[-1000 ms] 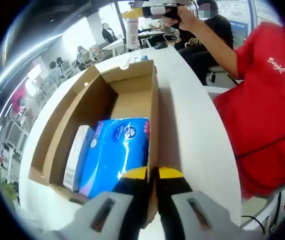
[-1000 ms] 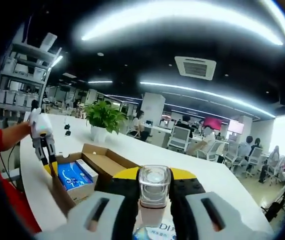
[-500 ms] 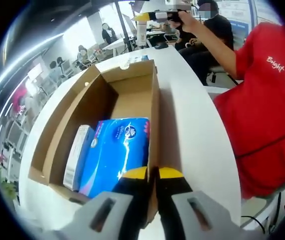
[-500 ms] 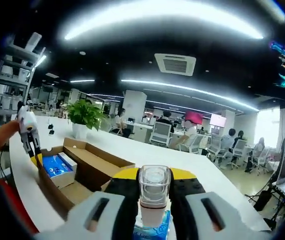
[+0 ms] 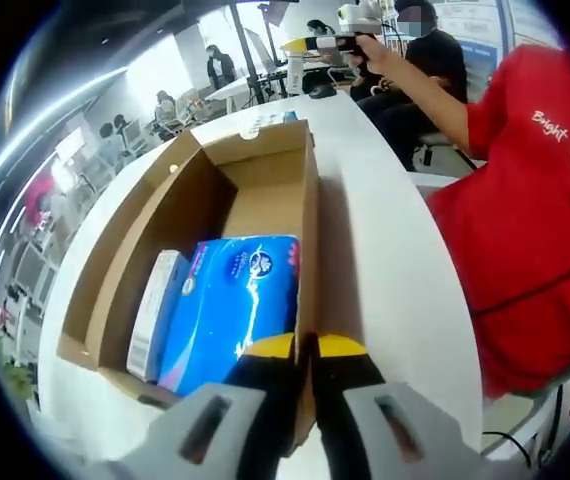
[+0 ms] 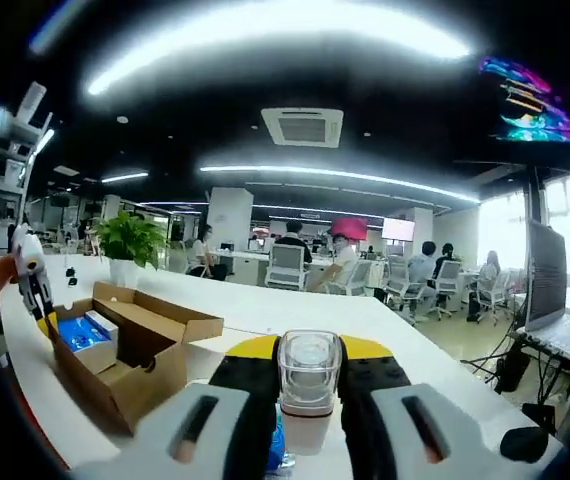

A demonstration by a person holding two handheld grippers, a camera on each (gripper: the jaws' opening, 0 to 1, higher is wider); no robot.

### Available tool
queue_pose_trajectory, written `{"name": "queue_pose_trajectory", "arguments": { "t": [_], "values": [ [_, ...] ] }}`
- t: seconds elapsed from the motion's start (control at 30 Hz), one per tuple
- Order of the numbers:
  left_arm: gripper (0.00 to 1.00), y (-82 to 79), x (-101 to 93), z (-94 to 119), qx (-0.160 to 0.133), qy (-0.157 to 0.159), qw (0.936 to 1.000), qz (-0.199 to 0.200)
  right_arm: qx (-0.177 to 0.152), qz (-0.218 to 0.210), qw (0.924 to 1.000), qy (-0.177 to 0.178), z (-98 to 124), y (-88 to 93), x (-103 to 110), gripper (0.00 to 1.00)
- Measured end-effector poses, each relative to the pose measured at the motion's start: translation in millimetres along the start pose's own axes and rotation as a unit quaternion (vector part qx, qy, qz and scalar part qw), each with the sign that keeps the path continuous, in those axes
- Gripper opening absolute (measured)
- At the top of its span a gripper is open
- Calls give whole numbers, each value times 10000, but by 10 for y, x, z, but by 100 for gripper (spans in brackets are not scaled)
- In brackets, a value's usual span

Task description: Operate the shoe box by opening the lid, removing the specified soft item, and placing it in the target area until the item is outside and the box remains undamaged.

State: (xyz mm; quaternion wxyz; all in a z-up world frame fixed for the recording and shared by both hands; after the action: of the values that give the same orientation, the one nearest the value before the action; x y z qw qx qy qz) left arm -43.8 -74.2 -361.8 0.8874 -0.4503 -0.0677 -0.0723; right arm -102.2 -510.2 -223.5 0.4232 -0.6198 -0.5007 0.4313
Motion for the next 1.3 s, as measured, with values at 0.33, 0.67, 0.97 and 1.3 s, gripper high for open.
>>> {"name": "queue_pose_trajectory", "arguments": {
  "t": [0.33,0.67,0.97,1.3],
  "values": [
    [5,8,5,-5,15,-1,10000,5,106,228,9996,-123,-71,100,168,21],
    [5,26,10,-5,57,36,10000,69,243,455,9985,-178,-297,131,-20,21],
    [5,8,0,4,59,22,10000,68,374,113,9992,13,-230,397,-85,21],
    [5,5,-18,1,43,22,10000,43,490,125,9985,213,-253,575,-310,21]
  ]
}}
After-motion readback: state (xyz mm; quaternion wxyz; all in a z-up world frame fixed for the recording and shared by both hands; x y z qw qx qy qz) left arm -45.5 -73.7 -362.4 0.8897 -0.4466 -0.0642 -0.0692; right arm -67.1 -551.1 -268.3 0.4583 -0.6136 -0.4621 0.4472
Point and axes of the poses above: the point that each gripper's makers call its tool centre point, and the gripper's own axes: z roughly backward along the fingers, x roughly to its left, y roughly out of its underside, the point moved 1 cm from there along z, roughly backward along the fingers, and after that the axes turned 15 degrees about -x, right-handed, at the moved point
